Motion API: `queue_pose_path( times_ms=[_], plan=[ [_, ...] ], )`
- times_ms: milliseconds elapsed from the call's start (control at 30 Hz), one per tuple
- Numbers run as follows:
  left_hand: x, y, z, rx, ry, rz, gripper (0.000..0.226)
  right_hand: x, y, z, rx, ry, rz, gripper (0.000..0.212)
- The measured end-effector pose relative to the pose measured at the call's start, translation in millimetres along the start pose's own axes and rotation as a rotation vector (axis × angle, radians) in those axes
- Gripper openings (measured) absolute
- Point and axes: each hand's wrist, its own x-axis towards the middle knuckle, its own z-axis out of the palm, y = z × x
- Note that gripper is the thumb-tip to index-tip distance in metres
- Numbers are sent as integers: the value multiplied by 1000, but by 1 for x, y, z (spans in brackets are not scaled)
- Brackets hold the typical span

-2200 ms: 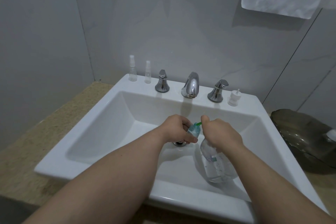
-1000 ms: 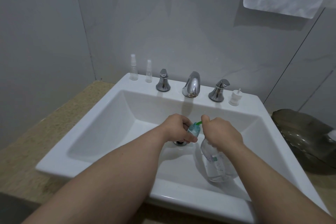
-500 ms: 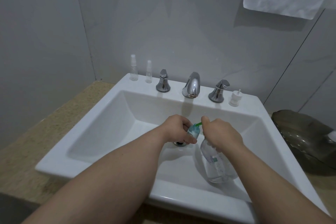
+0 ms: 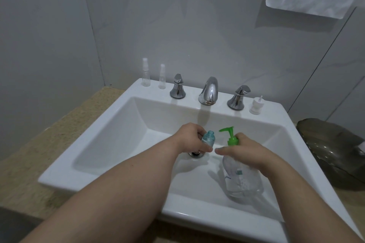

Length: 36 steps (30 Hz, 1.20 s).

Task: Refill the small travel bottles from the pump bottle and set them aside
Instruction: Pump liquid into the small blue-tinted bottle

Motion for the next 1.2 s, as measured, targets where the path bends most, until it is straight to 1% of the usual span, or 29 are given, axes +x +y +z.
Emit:
queue_pose_path(
  times_ms=[133,267,333,467,667,833,1200],
  plan=[
    [1,-1,1,9,2,-3,49,-1,1,2,-40,-28,-80,70],
    [1,-3,0,29,14,-5,49,2,3,9,-84,33,-208,90],
    [1,-4,0,27,10,-5,49,1,2,11,-130,59,-254,95],
    [1,-4,0,17,-4,-8,50,3,0,16,-224,96,-308,85],
    [1,-4,0,0,-30,-22,48,11,3,23,-284,189,-268,68],
    [1,-4,1,32,-67,-30,48,9,-2,28,-357,214,-296,64],
    [2,-5,1,19,-60,-32,44,6,-6,29,-393,271,-300,55]
  ],
)
